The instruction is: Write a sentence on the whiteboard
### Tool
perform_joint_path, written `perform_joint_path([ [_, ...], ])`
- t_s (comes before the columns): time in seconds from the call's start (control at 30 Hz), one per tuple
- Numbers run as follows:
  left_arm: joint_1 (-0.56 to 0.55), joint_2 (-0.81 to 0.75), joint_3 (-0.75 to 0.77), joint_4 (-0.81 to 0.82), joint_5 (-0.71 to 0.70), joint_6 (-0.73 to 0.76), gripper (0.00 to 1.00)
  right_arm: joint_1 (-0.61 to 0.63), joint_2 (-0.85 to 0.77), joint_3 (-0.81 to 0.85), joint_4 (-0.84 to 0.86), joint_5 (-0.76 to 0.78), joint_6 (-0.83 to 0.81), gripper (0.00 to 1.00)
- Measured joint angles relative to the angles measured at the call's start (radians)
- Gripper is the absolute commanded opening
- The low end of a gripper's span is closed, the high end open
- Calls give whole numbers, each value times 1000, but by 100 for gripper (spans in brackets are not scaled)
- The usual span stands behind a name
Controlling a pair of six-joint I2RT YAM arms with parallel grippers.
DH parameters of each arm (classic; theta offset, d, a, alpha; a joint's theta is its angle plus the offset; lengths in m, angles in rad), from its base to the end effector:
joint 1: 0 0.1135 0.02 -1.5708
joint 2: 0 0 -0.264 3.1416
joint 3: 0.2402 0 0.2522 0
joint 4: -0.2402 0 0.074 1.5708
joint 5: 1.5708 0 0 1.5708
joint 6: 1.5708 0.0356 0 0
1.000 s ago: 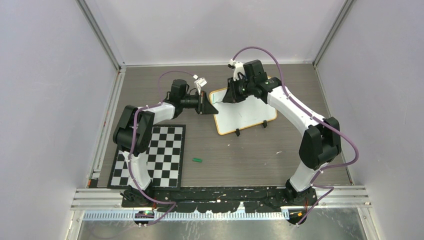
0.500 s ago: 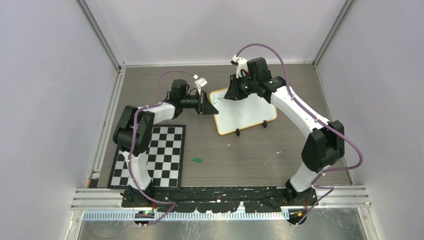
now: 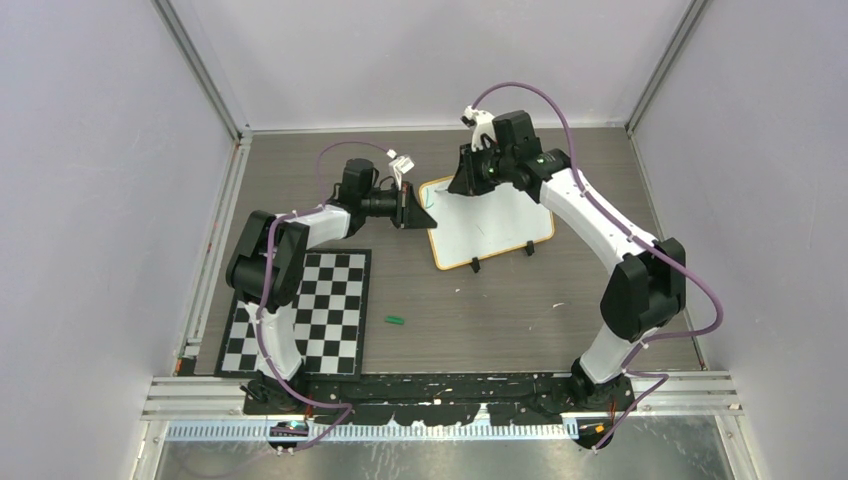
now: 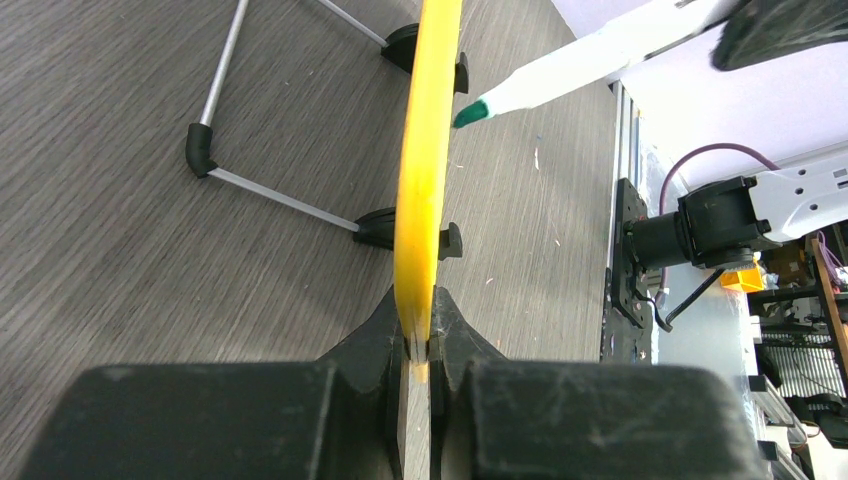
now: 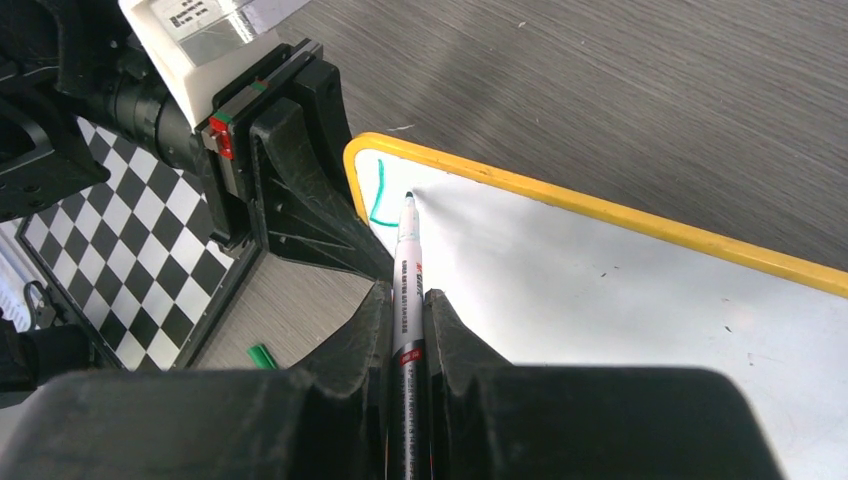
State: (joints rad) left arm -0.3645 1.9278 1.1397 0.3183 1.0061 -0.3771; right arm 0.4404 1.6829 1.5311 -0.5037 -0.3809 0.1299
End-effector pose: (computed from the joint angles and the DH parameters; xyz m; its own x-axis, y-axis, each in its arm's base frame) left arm 0.3728 -0.1744 0.1874 -0.7226 0.0648 -0.6882 0.6759 0.2746 -0.6839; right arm 0.3432 0.1764 0.3329 -0.6325 -0.1652 -0.7567 -0.5853 0.7418 0.3274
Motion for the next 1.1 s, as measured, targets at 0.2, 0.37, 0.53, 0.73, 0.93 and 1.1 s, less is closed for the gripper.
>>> perform_joint_path([
  [0.2, 0, 0, 0, 0, 0, 0, 0, 5, 19, 1, -3, -2, 0, 0],
  [0.37, 0, 0, 0, 0, 0, 0, 0, 6, 19, 1, -3, 0, -1, 0],
  [0.53, 0, 0, 0, 0, 0, 0, 0, 6, 19, 1, -3, 2, -1, 0],
  [0.73, 0, 0, 0, 0, 0, 0, 0, 10, 19, 1, -7, 2, -7, 0],
  [0.93, 0, 0, 0, 0, 0, 0, 0, 10, 19, -2, -21, 2, -24, 0],
  [1.1, 0, 0, 0, 0, 0, 0, 0, 10, 19, -10, -44, 4, -40, 0],
])
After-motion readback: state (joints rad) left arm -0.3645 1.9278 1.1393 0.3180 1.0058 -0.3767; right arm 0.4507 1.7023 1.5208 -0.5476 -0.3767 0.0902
